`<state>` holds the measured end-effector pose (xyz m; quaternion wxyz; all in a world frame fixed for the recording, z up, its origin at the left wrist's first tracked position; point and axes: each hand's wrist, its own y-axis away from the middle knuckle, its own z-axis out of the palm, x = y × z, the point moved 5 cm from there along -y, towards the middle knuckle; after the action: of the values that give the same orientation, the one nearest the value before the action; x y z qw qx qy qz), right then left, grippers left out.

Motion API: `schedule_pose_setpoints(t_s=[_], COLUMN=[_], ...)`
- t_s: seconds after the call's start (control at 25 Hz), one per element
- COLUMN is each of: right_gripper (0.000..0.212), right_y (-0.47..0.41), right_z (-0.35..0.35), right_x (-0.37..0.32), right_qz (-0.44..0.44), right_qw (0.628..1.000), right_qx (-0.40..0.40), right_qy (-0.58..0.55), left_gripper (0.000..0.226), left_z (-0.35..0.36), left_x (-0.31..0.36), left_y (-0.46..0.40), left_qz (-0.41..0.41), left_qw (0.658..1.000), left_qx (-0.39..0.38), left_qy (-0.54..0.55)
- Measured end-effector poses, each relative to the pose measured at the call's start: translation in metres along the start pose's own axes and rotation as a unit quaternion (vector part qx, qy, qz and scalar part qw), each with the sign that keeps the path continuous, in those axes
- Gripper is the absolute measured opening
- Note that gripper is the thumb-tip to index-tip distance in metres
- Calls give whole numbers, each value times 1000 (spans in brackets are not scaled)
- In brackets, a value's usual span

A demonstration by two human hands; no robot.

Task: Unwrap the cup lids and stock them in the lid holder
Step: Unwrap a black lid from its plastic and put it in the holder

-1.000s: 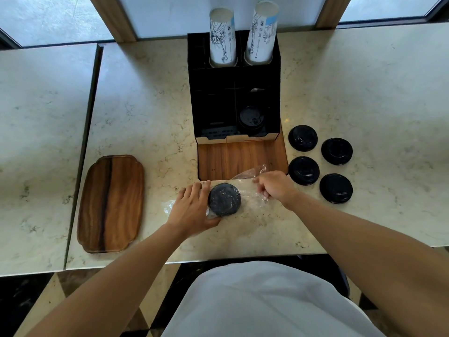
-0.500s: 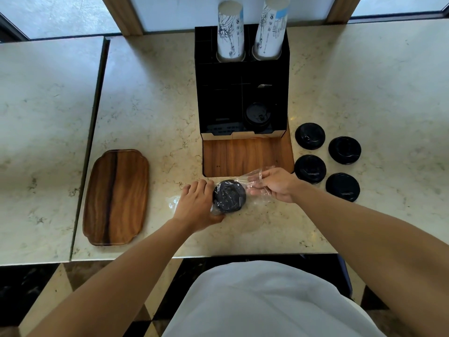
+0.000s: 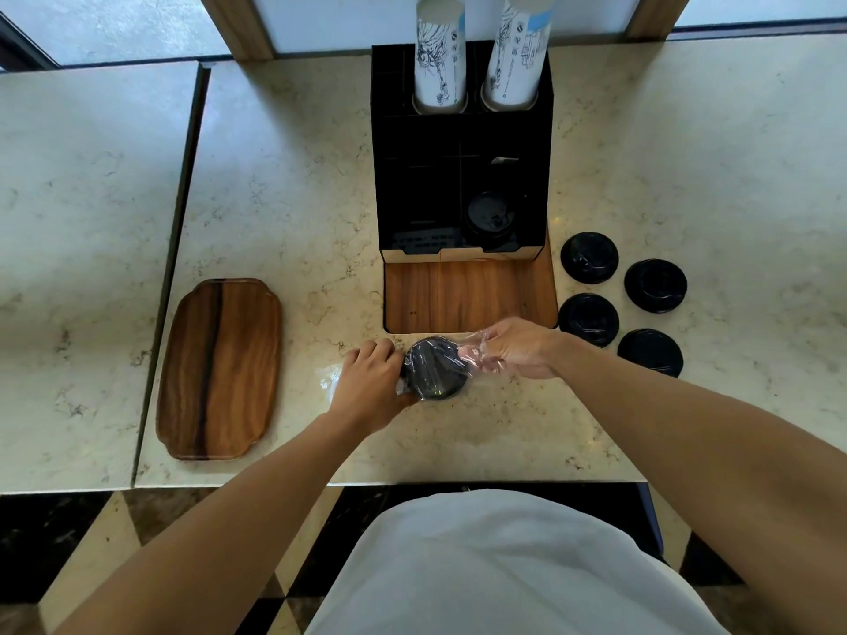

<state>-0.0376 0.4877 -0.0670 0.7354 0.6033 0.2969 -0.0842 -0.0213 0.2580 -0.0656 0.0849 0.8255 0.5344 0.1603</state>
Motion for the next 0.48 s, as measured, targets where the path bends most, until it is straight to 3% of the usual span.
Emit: schedule_pose_setpoints(t_s=[0.08,0.2,0.48], right_gripper=[8,29,32], right_y=[-2,-2,-3], right_z=[0,0,-2], right_x=[0,0,-1], right_qz=[9,5,-2], right_qw=[999,996,998], right_qx=[-4,-12,-22], right_qy=[38,86,55], left_gripper=[61,58,56], left_z=[-1,-1,-3], left_x=[1,3,4], left_y=[0,1,1], left_qz=[0,2,5], left_qw=[1000,1000,1000], left_qx=[4,9,8], left_qy=[3,5,5])
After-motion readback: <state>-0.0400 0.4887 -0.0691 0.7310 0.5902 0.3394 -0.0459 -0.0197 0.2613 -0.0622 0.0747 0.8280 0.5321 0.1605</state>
